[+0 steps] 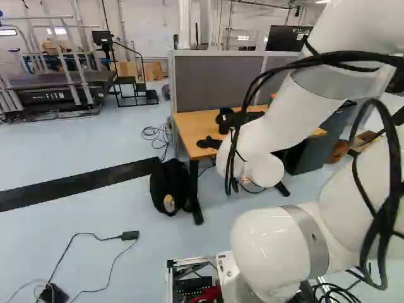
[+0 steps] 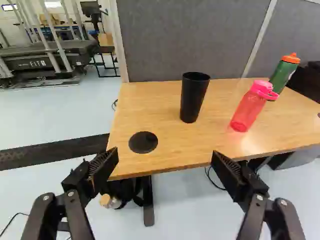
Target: Pick up the green bottle from the table
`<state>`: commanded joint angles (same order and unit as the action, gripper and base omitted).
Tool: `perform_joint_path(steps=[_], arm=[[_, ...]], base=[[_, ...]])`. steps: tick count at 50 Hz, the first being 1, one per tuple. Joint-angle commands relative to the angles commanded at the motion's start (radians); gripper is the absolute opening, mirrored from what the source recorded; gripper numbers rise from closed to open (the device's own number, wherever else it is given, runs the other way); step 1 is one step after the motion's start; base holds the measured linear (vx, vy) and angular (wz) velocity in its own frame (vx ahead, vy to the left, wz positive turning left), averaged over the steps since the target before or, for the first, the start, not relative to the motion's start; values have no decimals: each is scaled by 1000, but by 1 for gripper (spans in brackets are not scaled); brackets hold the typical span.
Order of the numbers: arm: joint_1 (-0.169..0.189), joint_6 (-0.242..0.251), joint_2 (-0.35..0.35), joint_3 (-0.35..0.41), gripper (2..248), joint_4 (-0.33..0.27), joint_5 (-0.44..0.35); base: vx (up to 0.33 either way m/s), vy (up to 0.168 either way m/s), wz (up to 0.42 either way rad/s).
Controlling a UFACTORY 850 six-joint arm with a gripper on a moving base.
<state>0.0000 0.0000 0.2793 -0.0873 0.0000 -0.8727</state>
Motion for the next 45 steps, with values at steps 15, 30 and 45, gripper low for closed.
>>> perform_joint_path(steps=[15,30,45], arm=[[0,0,0,0,247,0,0],[0,0,0,0,247,0,0],[0,0,0,0,247,0,0]], base=[[0,0,0],[0,0,0],[0,0,0]])
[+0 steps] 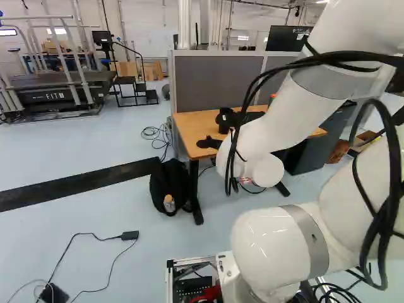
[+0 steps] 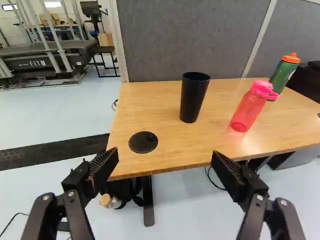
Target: Pick up the green bottle from the table
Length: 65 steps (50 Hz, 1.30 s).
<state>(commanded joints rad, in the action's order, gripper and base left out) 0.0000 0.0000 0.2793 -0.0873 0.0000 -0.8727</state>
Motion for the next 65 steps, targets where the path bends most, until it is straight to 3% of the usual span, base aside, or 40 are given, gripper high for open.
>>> perform_joint_path(steps=[28,65], arm=[[0,0,0,0,247,0,0],[0,0,0,0,247,0,0]], base=[[2,-14,0],[41,-204,-421]])
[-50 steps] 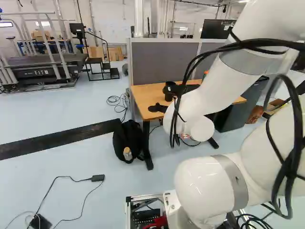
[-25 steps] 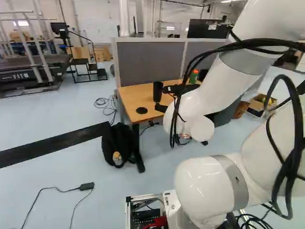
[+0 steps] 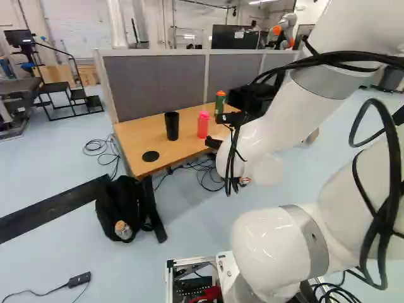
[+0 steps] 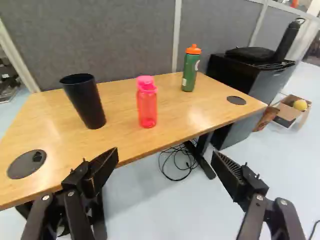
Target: Pick up the green bottle from the table
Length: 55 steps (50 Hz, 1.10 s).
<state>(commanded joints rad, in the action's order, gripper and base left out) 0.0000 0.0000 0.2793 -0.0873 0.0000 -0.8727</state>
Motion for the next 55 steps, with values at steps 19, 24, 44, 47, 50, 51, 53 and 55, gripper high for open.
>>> perform_joint_path(steps=[19,24,44,47,50,51,53,55], arm=[[0,0,0,0,247,0,0],[0,0,0,0,247,0,0],[0,0,0,0,247,0,0],[0,0,0,0,247,0,0],[0,0,0,0,247,0,0],[0,0,0,0,247,0,0],[0,0,0,0,247,0,0],[0,0,0,0,247,0,0]], base=[[83,-177,-201],[121,-110,12],[141,-121,10],[145,-120,-3],[157,-122,9],[152,-115,8],[153,-122,10],[159,-130,50]])
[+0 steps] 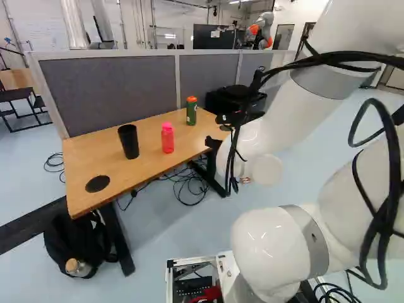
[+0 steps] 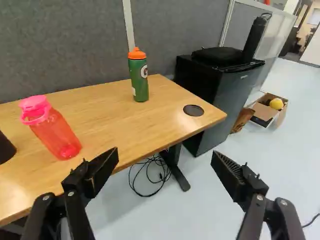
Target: Pick up the green bottle from the table
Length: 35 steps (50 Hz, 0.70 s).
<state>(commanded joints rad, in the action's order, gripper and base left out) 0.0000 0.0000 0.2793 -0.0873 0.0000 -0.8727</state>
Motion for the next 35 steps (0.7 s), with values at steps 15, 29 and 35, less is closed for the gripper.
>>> perform_joint_path(steps=[15,29,35], arm=[[0,0,0,0,247,0,0],[0,0,0,0,247,0,0],[0,0,0,0,247,0,0]], base=[[155,-42,246],[164,-28,313],[174,-30,306]])
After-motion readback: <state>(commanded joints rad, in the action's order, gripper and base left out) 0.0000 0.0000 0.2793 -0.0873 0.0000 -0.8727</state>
